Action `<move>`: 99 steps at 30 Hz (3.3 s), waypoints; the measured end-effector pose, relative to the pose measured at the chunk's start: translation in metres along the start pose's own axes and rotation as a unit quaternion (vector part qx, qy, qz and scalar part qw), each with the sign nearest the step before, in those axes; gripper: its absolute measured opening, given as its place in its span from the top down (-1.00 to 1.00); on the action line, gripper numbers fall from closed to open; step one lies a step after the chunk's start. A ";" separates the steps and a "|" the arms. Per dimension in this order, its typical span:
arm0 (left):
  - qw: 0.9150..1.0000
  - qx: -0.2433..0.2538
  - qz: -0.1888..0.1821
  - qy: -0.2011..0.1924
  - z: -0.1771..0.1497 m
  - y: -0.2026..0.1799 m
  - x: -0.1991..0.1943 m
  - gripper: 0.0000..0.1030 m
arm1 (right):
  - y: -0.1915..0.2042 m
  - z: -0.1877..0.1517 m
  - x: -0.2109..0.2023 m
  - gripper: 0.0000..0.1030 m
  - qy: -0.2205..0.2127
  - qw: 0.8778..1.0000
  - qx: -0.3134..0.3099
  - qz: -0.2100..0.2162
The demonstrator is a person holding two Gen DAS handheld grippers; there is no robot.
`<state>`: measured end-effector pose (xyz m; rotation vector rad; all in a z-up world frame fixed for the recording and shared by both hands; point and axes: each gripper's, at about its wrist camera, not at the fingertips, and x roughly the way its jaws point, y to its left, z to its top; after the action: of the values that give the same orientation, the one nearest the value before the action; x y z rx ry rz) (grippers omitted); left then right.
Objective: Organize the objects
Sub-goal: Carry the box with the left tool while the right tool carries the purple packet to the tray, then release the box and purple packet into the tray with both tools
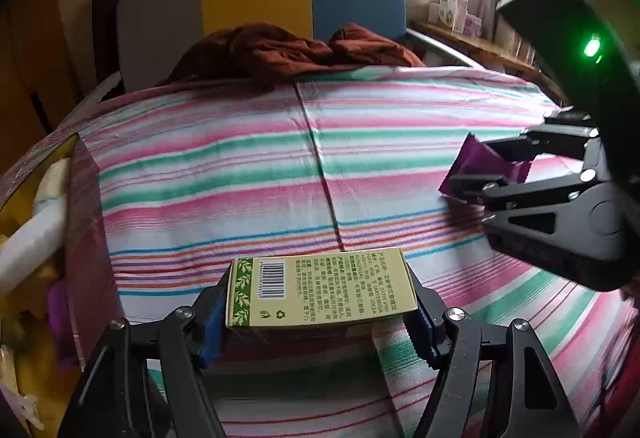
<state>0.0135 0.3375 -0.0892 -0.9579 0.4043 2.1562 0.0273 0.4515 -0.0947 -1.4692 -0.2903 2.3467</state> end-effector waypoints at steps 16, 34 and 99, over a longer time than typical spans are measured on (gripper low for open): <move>0.998 -0.013 -0.001 -0.058 0.006 0.047 -0.089 -0.42 | 0.010 -0.002 0.013 0.28 0.020 0.999 -0.029 -0.035; 0.991 -0.090 0.071 -0.070 -0.028 0.143 -0.138 -0.42 | 0.033 0.024 -0.011 0.34 0.036 0.999 0.019 -0.020; 0.959 -0.215 0.165 -0.079 -0.068 0.242 -0.182 -0.99 | 0.189 0.062 -0.135 0.06 -0.129 0.969 0.102 0.183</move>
<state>-0.0455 0.0452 -0.0019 -0.9917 0.0097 2.6738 -0.0101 0.2249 -0.0233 -1.2005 0.1732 2.7660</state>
